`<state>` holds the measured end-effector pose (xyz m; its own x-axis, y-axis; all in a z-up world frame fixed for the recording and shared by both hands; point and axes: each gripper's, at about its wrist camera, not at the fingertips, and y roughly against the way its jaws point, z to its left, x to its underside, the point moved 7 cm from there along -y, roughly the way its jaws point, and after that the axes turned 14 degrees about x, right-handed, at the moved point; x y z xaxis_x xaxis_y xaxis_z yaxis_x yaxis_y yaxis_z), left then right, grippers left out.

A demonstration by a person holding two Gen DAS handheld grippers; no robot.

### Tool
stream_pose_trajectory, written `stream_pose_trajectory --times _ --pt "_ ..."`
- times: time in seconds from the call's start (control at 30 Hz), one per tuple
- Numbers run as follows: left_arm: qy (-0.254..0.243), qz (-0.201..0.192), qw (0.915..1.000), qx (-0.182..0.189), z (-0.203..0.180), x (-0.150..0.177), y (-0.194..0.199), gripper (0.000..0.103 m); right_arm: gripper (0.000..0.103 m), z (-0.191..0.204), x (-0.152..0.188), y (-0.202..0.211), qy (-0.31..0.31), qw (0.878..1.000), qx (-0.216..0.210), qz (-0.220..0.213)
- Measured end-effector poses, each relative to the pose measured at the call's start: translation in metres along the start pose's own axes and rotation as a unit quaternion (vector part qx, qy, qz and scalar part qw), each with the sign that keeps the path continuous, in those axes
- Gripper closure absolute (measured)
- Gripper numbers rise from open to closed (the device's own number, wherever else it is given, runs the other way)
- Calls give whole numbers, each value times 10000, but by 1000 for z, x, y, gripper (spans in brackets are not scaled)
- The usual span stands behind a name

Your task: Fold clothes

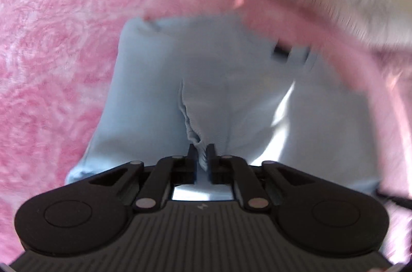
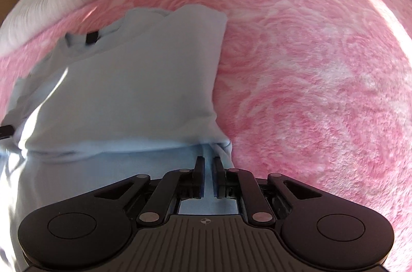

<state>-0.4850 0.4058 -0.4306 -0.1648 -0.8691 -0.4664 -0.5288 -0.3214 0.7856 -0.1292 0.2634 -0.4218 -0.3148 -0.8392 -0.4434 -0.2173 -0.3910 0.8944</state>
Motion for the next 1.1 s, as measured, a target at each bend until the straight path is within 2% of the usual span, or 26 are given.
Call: stream_pose_trajectory --times 0.07,0.13,0.17,0.23,0.3,0.37,0.43,0.5,0.6,0.7,0.8,0.87,1.0,1.03,1.1 --pt "-155 -38 9998 -137 -3 -5 9 88 94 3 0 5 285 9995 30 141" --pt "-438 -286 9972 -529 -8 -15 24 88 94 3 -3 16 503 9985 2 218" --pt "-575 -402 9947 -751 -10 -20 32 89 94 2 -7 23 542 9984 -53 146" --pt "-823 -623 9902 -943 -17 -30 43 90 94 1 -18 38 605 9980 -188 -85" --pt "-1015 -735 9893 -743 -27 -39 42 89 94 5 -33 44 687 9966 -260 -373" --pt "-1202 -580 9897 -514 -36 -44 25 90 94 14 -51 40 833 9937 -338 -671" --pt "-1421 -401 9885 -334 -44 -46 5 95 94 27 -70 24 1052 9899 -272 -911" --pt "-1618 -226 9861 -293 -46 -48 -18 97 94 36 -91 4 1159 9870 -153 -1102" --pt "-1697 -17 9848 -374 -37 -47 -45 97 94 43 -119 -25 1060 9872 -115 -1182" --pt "-1662 -53 9849 -483 -25 -47 -55 97 94 47 -137 -58 1066 9877 -65 -1140" --pt "-1552 -109 9868 -452 -19 -50 -51 97 95 30 -147 -91 976 9882 298 -1138" --pt "-1512 -118 9873 -465 -17 -52 -48 98 95 19 -156 -91 660 9917 57 -1103" --pt "-1292 -362 9905 -297 -16 -60 -41 98 94 12 -164 -67 509 9893 76 -1367" --pt "-1317 -292 9902 -363 -14 -60 -46 98 94 12 -164 -66 503 9895 -15 -1357" --pt "-1473 -253 9876 -487 -12 -62 -53 98 94 14 -158 -85 737 9909 154 -1113"
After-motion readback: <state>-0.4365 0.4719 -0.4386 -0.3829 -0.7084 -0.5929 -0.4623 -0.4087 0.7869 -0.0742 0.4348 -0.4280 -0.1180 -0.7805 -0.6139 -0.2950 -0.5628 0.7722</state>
